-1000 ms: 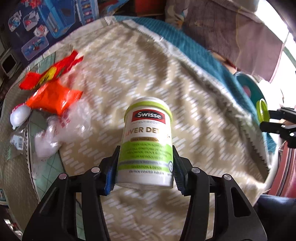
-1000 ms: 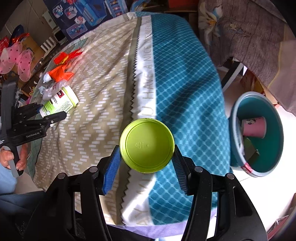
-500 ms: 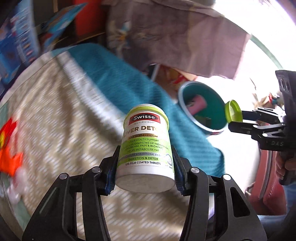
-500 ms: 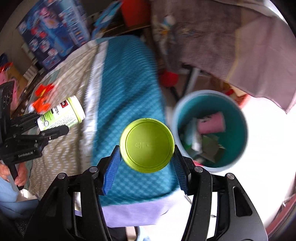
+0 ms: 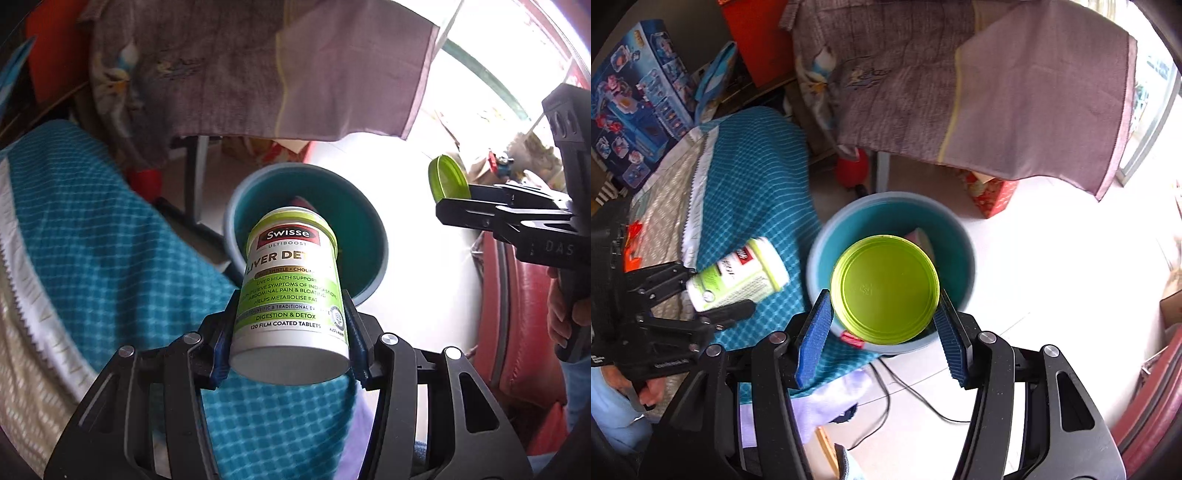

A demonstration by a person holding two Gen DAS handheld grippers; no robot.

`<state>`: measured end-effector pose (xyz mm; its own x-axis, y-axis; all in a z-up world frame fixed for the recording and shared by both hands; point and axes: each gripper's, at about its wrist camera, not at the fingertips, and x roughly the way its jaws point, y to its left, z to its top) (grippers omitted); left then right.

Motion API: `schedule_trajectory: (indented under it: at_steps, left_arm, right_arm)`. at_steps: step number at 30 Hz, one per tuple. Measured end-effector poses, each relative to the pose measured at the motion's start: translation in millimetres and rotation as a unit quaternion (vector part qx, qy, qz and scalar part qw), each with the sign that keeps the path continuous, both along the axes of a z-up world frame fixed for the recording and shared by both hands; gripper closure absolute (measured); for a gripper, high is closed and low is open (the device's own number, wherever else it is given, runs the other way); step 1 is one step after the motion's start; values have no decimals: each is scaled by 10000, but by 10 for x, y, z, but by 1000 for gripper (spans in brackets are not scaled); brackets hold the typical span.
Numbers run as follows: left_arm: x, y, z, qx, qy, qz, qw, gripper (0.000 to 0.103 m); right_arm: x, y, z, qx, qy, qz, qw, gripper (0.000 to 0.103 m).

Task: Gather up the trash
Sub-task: 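Carry the bottle and lid over the teal bucket, then open both grippers to drop the bottle and lid into the bucket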

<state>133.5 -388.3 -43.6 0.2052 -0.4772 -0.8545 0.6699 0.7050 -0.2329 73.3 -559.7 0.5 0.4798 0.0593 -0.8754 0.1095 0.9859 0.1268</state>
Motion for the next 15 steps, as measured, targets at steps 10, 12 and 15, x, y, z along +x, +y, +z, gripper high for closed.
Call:
schedule_trajectory:
  at_steps: [10,12,15]
  left_arm:
    - [137,-604,-277,2,264,-155,9995,35]
    - [145,-608,-274,15,218,-111,9997,27]
    - [151,-552,-279,69,235,-32,9997,23]
  right_arm:
    - [50,-371,-95,-92,258,-266,9993,50]
    - [60,-394,-111,-107,289,-277,9991,50]
    - [89,-394,-129,-114,293,-236,9992,50]
